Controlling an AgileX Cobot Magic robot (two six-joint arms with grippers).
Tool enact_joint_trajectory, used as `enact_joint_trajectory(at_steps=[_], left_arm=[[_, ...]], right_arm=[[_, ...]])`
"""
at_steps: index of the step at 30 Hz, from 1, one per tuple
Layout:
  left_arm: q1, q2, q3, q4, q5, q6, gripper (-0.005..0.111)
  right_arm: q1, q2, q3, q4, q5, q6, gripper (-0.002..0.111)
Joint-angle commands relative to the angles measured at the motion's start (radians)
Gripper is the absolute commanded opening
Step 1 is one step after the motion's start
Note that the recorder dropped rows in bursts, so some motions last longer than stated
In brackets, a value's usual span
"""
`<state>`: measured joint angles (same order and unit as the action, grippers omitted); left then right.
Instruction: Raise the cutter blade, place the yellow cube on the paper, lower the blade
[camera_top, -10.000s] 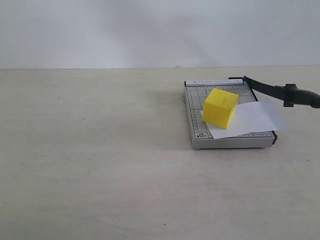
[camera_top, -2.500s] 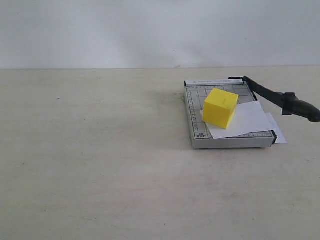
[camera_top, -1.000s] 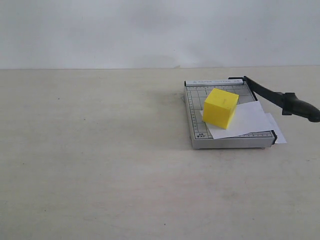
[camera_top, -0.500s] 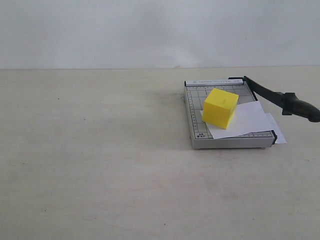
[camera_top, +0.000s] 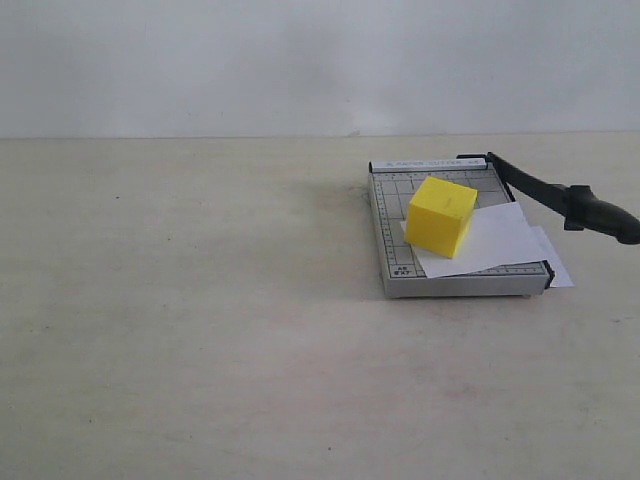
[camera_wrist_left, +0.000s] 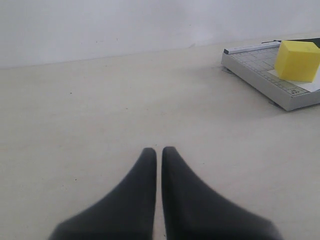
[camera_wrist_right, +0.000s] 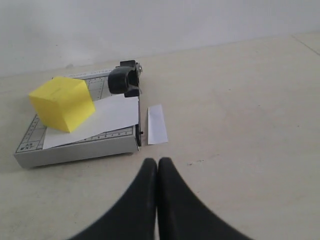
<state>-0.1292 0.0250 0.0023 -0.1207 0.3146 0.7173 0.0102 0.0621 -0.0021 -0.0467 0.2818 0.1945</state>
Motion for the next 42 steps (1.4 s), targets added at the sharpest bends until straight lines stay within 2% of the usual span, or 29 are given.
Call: enact_joint_trajectory(at_steps=[1,37,42], left_arm=[[0.002,-0.007,-0.002,0.005,-0.012,-0.012,0.004],[0.002,-0.007,-0.002,0.005,-0.012,-0.012,0.004],[0.049,-0.007,-0.002,0.005,-0.012,-0.012,0.004]], right_arm=[[0.000,-0.062,0.002,-0.022,0.033,0.006,0.000],[0.000,-0.062,0.002,-0.011,0.041,0.006,0.000],[0.000,-0.062,0.002,-0.011,0.041,0.006,0.000]])
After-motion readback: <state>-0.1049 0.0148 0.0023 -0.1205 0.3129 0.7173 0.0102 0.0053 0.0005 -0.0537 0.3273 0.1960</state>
